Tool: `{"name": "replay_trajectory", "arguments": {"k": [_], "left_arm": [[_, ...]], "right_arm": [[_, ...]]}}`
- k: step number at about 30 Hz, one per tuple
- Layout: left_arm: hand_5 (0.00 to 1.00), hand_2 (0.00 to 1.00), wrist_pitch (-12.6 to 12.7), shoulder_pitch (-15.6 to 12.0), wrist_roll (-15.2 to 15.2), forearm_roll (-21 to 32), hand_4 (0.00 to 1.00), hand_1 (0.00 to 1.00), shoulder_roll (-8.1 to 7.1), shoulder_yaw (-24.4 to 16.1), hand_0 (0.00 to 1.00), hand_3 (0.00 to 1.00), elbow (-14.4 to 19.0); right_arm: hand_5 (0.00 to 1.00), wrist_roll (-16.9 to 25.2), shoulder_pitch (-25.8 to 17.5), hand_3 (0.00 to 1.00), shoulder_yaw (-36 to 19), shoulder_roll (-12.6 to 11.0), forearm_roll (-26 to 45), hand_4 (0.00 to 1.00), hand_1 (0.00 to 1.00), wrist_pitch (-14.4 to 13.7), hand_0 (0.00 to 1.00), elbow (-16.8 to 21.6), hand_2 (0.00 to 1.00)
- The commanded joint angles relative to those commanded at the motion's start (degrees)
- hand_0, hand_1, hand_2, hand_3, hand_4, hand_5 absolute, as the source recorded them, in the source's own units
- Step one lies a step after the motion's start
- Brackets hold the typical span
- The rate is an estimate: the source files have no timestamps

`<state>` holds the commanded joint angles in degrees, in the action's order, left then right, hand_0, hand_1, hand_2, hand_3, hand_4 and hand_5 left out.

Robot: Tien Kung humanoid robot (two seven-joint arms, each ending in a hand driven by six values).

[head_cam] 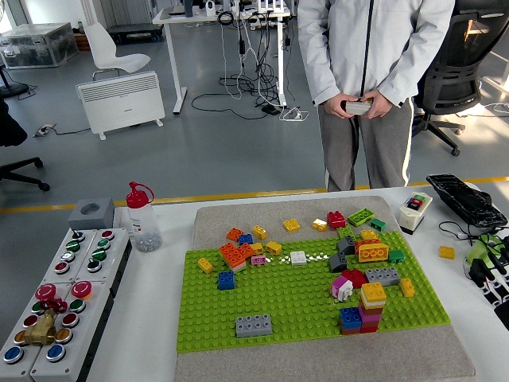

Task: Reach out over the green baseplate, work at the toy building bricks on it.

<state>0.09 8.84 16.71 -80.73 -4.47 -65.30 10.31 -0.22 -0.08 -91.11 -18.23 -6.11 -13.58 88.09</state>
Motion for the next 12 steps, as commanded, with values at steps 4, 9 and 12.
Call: {"name": "replay_trajectory", "arguments": {"k": [4,9,12], "left_arm": [[0.998,0.676,0.0,0.1,0.0,0.0,0.353,0.696,0.02,0.0,0.677,0.613,0.0],[0.998,0.675,0.0,0.1,0.0,0.2,0.353,0.696,0.02,0.0,0.678,0.612,0.0],[0.998,0.675,0.1,0.1,0.0,0.2,0.353,0.696,0.02,0.0,0.678,0.612,0.0]], "right_arm": [[0.478,-0.4,0.0,0.616,0.0,0.0,-0.9,0.531,0.602,-0.4,0.596,0.2,0.631],[0.294,-0.9,-0.1,0.594,0.0,0.0,-2.9,0.512,0.577,-1.7,0.560,0.2,0.604],[0.294,-1.1,-0.1,0.594,0.0,0.1,-4.5,0.512,0.577,-2.3,0.560,0.2,0.604]]}}
